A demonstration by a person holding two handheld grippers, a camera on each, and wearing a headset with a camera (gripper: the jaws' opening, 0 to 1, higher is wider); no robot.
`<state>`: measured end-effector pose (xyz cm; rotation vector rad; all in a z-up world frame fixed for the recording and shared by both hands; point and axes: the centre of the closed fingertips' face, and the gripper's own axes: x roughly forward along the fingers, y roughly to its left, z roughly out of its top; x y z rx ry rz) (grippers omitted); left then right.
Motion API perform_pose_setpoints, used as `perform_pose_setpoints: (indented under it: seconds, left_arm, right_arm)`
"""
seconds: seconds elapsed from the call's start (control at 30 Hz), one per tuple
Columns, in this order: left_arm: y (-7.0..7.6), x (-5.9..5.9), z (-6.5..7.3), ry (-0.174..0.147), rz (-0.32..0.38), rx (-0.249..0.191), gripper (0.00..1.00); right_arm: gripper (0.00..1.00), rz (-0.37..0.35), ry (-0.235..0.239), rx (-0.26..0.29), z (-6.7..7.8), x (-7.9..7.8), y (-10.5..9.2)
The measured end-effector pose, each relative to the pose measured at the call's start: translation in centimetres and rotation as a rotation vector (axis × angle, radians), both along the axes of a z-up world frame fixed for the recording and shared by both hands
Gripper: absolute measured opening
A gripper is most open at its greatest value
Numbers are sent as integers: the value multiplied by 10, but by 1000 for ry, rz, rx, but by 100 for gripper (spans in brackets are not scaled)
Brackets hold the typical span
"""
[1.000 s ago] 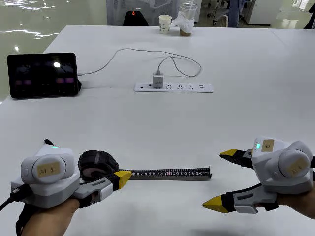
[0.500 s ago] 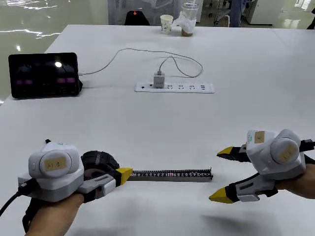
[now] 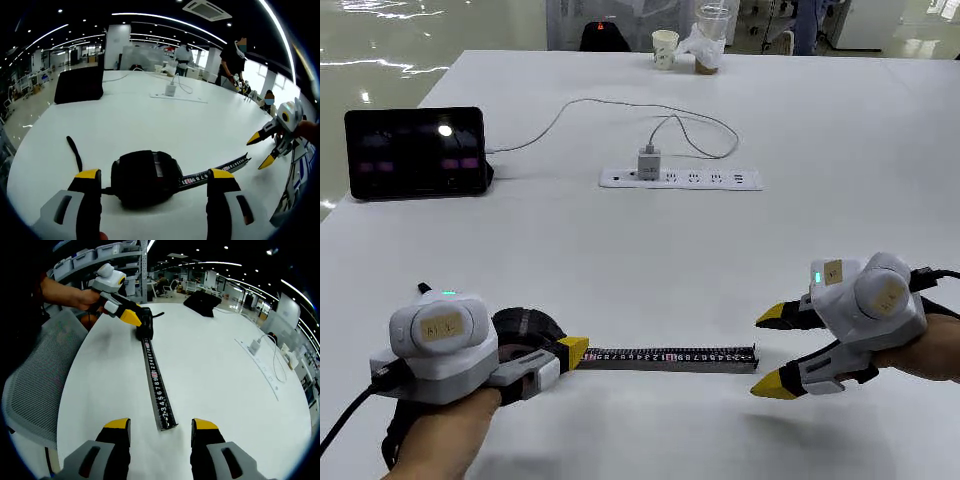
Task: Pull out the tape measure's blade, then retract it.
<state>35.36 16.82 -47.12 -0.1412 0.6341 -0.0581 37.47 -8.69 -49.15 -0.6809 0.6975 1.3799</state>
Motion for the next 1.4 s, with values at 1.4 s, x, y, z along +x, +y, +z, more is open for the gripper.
perform_pose_setpoints:
  seconds: [1.4]
  left_arm:
    - [5,9,-16,44,46,-47,66]
  right_arm:
    - [13,99,-8,-32,-28,9,0]
